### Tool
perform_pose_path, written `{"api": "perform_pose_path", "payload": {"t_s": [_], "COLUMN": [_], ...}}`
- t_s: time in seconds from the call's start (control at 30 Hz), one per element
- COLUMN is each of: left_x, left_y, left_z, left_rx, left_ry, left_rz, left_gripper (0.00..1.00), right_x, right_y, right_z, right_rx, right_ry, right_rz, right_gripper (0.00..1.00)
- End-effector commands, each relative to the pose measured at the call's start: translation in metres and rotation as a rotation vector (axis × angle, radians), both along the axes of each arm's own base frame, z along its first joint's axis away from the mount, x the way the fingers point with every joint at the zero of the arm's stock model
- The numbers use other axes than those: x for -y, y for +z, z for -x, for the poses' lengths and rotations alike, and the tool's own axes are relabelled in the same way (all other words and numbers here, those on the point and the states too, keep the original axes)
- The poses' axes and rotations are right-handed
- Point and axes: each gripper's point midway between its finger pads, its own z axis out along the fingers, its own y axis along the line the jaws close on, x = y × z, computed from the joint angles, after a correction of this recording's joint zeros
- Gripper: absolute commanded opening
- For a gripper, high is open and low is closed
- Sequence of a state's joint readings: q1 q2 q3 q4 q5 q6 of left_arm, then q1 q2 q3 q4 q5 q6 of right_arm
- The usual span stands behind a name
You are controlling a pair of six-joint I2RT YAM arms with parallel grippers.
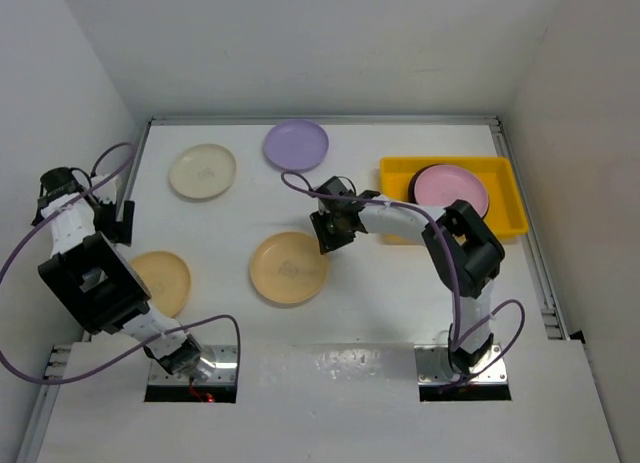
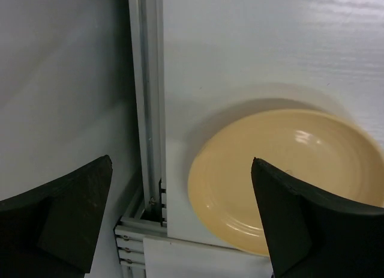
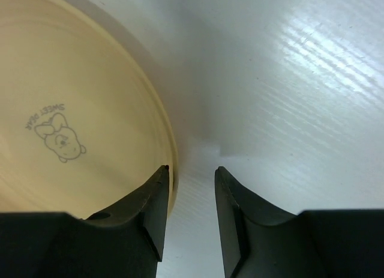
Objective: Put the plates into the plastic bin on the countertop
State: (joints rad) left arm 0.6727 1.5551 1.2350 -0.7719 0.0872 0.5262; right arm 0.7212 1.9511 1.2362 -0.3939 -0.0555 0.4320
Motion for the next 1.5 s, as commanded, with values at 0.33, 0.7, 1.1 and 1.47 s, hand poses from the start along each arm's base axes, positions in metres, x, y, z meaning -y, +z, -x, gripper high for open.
{"api": "perform_pose_path", "payload": {"t_s": [0.33,0.7,1.1,1.47], "left_x": [-0.005,-0.007,-0.005,-0.001], "left_y": [-0.068,-0.075,-0.085,-0.098], "left_z": [0.069,0.072,0.074,0.083], "left_rx": [-0.158,-0.152,-0.178,-0.217], "left_ry": [0.001,0.005,0.005,0.018], "left_rz": [0.196,0.238,0.271,0.306], "left_gripper": [0.86,0.83,0.84,0.78], "right_x": [-0.030,0.022,0.358,0.412], "right_y": [0.016,0.093,0.137,0.092], "right_z": [-0.009,-0.047,-0.085,-0.094], "right_rx": [-0.025,0.096,0.354,0.202], "right_ry": [0.042,-0.176,-1.198,-1.286], "right_rz": [-0.172,-0.372,-0.264,-0.185], "right_gripper": [0.30,0.00,0.00,0.00]}}
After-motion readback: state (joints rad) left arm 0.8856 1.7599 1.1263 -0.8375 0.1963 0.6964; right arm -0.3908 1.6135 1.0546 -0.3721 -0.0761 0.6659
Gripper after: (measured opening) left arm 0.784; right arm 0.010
